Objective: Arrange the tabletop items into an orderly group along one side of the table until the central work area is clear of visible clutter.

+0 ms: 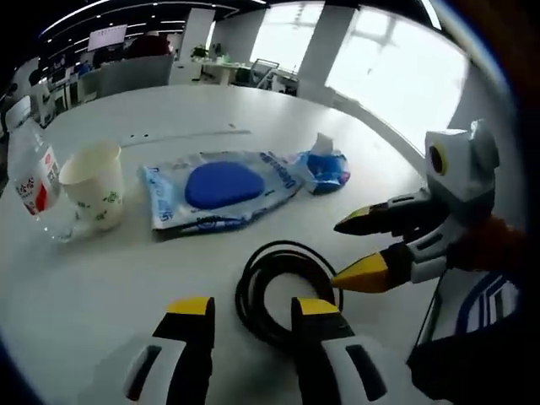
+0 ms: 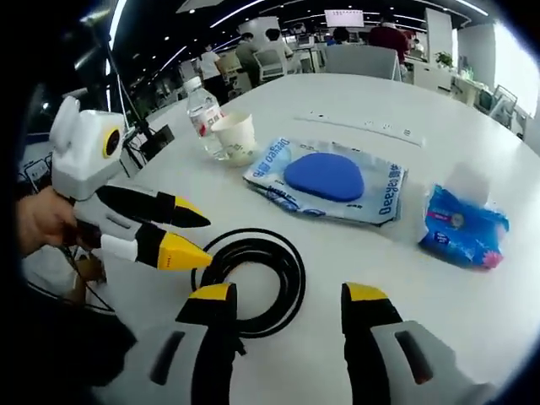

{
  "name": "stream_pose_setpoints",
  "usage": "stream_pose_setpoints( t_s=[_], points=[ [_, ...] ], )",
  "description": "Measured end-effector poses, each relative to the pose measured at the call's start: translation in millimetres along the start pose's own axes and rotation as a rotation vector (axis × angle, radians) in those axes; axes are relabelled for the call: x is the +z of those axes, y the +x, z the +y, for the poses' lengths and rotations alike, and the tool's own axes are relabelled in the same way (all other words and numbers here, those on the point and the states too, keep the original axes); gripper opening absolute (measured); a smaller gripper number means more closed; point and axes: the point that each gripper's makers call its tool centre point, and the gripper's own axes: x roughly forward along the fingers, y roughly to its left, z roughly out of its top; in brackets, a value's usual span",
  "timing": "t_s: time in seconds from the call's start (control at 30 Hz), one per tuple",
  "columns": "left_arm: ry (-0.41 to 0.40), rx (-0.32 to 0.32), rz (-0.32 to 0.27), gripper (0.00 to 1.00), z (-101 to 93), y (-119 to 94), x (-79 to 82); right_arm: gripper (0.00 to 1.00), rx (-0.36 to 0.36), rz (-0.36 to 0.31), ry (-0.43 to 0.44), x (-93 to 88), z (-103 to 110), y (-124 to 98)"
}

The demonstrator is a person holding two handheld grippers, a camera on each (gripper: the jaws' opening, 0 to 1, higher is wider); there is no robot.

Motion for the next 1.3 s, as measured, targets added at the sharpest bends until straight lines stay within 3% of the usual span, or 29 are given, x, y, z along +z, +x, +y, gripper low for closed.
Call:
stream_pose_setpoints(
  t_s=[0.23, 0.67, 0.93, 1.3],
  points=[
    [-0.029, -0.023, 0.026, 0.22, -4.5, 1.6, -9.8, 0.30, -0.015, -0.005, -0.005, -6.7, 2.7, 6.8],
    [-0.058, -0.022, 0.061, 0.18, -7.6, 11.5, -27.3, 0.23, -0.050, 0.034, 0.016, -30.2, 8.7, 19.1],
    [-0.091, -0.015, 0.056, 0.17, -6.5, 14.2, -27.7, 0.20, -0.066, 0.025, 0.066, -29.9, 8.3, 22.7],
    [-0.103, -0.017, 0.055, 0.15, -7.3, 16.6, -26.9, 0.14, -0.093, 0.012, 0.061, -28.1, 6.1, 23.4]
  ],
)
